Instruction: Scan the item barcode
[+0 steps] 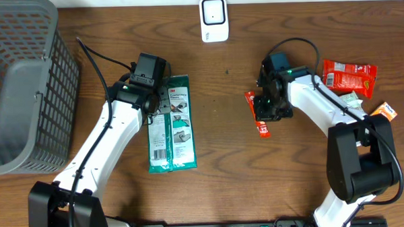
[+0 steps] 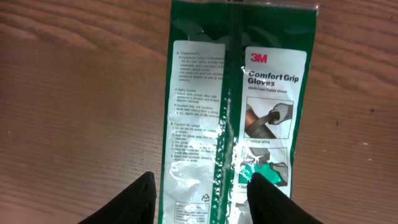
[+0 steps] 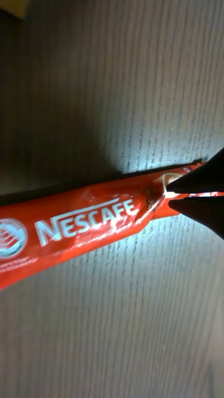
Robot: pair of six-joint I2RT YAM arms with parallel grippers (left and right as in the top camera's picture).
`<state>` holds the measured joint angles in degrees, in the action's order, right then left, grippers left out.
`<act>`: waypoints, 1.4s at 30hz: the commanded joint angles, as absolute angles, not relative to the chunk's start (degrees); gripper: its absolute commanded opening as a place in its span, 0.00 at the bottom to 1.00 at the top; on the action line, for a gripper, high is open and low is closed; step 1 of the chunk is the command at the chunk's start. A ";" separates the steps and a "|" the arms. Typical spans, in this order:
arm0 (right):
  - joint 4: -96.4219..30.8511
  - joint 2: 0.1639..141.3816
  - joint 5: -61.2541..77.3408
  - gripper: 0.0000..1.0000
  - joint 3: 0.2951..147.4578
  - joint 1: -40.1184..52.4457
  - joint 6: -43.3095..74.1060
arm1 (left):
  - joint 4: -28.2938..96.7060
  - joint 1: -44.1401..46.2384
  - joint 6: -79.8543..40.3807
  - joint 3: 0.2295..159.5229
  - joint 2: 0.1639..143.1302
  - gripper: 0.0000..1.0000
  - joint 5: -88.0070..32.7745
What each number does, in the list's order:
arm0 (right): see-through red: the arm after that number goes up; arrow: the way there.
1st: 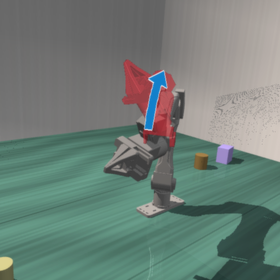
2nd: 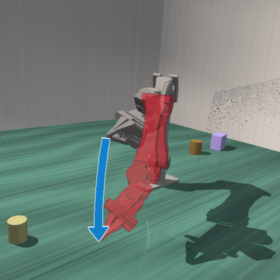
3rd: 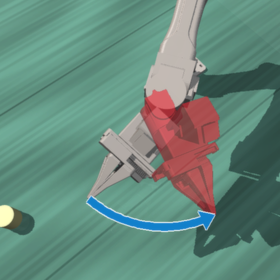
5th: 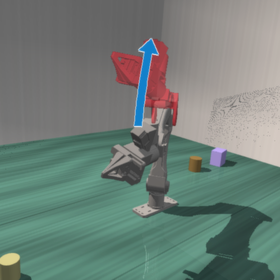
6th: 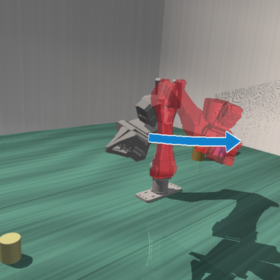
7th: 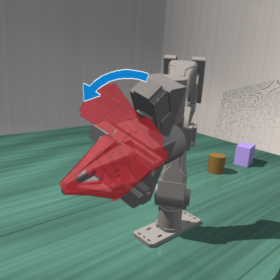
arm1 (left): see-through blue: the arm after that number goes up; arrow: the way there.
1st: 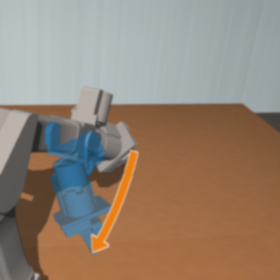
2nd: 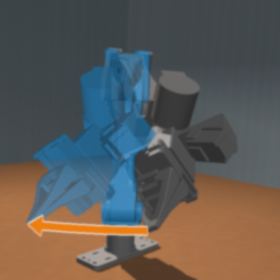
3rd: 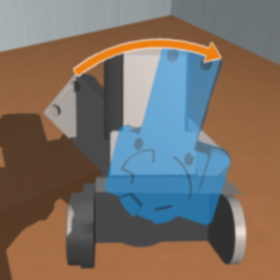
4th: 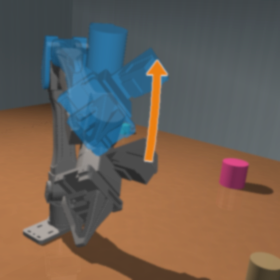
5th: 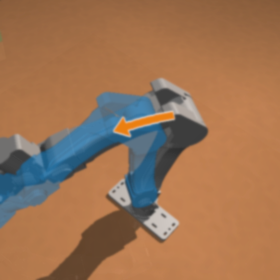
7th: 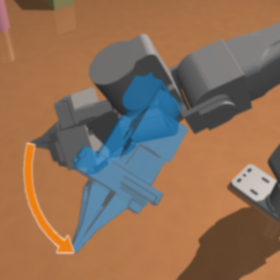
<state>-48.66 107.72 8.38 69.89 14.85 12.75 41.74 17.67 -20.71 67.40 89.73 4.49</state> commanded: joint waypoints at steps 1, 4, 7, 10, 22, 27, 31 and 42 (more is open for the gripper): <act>-45.52 106.61 8.86 0.01 65.78 14.35 12.21 | 41.50 17.43 -20.21 67.70 90.26 0.50 5.21; -39.46 106.61 10.50 0.01 60.51 14.55 13.23 | 41.47 17.43 -20.21 67.70 90.26 0.50 5.21; -39.72 106.32 11.44 0.02 60.07 15.40 11.05 | 41.28 17.43 -20.21 67.70 90.26 0.50 5.21; -41.15 104.64 11.99 0.05 62.67 15.40 8.88 | 41.30 17.43 -20.18 67.70 90.26 0.50 5.21; -46.54 100.22 10.13 0.03 62.41 15.44 10.72 | 41.23 17.43 -20.23 67.70 90.26 0.50 5.21; -41.85 100.25 10.13 0.03 55.11 15.46 12.84 | 41.25 17.43 -20.23 67.70 90.26 0.50 5.21; -36.42 100.25 10.11 0.02 50.06 15.46 13.28 | 41.04 17.43 -20.23 67.70 90.26 0.50 5.21; -47.42 96.97 7.33 0.09 67.59 14.72 9.45 | 41.30 17.43 -20.21 67.70 90.26 0.50 5.21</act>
